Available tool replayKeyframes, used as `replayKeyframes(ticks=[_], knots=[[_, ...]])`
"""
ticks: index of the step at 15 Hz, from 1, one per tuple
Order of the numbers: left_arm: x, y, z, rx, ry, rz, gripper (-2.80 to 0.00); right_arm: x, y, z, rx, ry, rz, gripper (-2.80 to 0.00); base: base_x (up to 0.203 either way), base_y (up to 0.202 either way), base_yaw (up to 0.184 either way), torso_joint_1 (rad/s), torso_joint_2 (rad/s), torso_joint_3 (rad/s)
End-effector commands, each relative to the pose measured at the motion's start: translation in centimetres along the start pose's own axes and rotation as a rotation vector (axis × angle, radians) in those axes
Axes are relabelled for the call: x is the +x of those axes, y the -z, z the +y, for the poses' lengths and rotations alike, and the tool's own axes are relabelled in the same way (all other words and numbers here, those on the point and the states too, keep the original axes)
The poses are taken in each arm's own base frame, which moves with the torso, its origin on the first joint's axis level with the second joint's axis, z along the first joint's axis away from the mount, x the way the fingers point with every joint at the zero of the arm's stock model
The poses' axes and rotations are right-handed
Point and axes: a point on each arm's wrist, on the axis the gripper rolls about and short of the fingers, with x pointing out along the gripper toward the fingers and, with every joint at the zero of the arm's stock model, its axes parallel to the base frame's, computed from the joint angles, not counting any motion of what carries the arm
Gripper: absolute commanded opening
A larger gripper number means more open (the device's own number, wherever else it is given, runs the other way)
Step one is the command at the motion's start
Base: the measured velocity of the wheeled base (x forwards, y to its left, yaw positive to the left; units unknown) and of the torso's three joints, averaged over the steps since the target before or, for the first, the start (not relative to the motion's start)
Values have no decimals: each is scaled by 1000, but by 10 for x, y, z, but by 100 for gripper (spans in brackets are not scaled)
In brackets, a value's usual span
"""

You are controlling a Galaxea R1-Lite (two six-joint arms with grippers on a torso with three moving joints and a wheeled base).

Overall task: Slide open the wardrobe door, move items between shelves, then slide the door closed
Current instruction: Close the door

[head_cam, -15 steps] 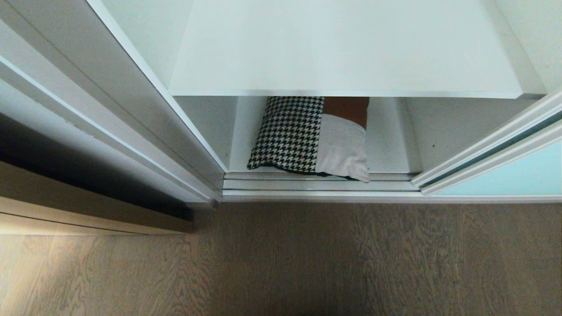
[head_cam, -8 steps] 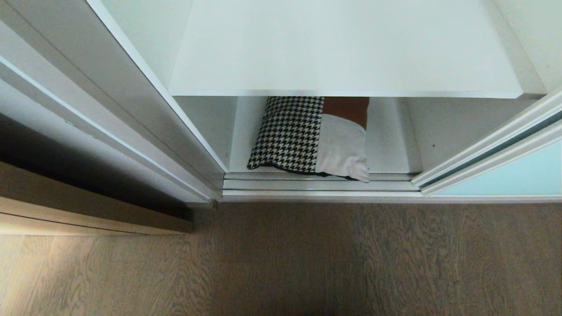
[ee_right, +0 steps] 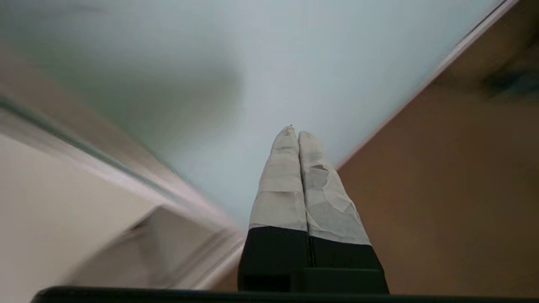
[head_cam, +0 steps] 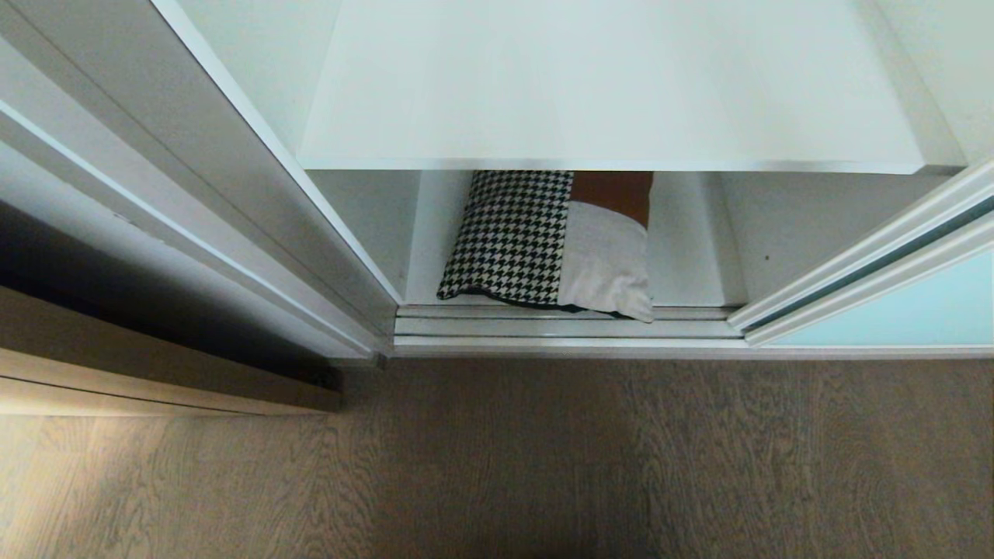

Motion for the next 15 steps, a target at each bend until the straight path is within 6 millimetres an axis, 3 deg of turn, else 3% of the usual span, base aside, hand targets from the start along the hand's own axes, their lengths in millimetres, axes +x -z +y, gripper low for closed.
replayKeyframes(ticks=[1, 10, 15], knots=[[0, 0, 0, 0, 0, 0, -280, 13, 4, -10, 118, -62, 97, -280, 0, 0, 0, 0, 0, 0], [0, 0, 0, 0, 0, 0, -280, 34, 17, -30, 249, -141, 270, -280, 0, 0, 0, 0, 0, 0], [0, 0, 0, 0, 0, 0, -280, 38, 35, -16, 259, -246, 369, -280, 0, 0, 0, 0, 0, 0]])
